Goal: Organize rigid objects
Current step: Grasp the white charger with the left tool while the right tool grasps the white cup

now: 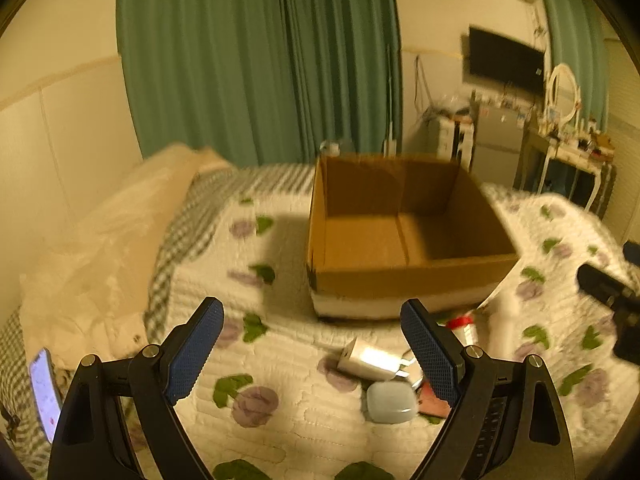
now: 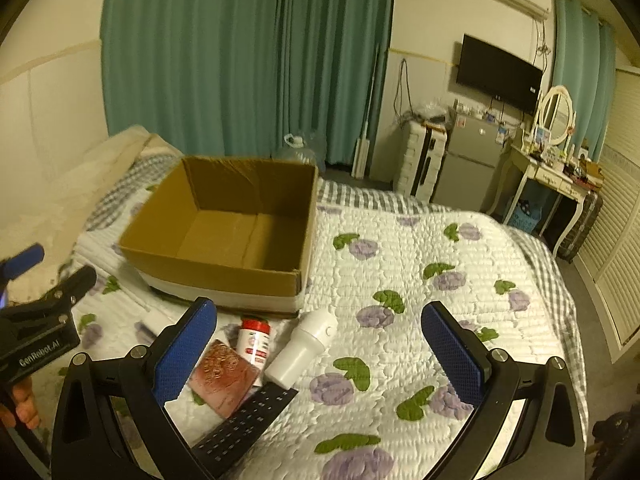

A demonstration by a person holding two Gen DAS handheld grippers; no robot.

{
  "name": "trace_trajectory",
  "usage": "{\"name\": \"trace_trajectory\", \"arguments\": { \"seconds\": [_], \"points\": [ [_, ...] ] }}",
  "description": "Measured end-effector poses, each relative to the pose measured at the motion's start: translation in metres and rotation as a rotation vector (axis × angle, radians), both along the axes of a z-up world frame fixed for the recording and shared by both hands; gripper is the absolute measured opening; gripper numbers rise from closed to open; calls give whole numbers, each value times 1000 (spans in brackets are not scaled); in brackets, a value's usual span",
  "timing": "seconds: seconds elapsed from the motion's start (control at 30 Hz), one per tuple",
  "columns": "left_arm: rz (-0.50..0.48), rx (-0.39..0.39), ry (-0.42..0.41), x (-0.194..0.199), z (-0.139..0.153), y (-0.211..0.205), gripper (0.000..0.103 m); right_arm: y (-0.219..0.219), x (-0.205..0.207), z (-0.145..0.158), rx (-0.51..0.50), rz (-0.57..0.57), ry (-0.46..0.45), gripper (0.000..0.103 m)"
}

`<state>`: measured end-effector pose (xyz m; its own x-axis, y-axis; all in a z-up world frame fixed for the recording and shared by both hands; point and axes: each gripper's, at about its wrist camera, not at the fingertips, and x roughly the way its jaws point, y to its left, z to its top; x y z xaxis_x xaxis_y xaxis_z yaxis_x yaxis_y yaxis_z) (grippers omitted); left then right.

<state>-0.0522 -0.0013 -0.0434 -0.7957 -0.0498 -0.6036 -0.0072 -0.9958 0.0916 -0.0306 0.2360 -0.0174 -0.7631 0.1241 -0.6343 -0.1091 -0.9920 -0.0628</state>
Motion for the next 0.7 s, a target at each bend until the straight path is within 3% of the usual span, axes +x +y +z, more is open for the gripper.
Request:
{"name": "trace_trajectory", "arguments": {
  "seconds": [0.13, 0.27, 0.7],
  "points": [
    [-19, 16, -96, -15, -35, 3, 92, 8, -20, -26, -32, -11, -62, 97],
    [-62, -18, -156, -25, -62, 13, 92, 10, -31, -49, -50, -13, -108, 97],
    [-176, -51, -238, -45, -100, 37, 88, 10, -67, -87, -87, -43, -243, 97]
  ]
}}
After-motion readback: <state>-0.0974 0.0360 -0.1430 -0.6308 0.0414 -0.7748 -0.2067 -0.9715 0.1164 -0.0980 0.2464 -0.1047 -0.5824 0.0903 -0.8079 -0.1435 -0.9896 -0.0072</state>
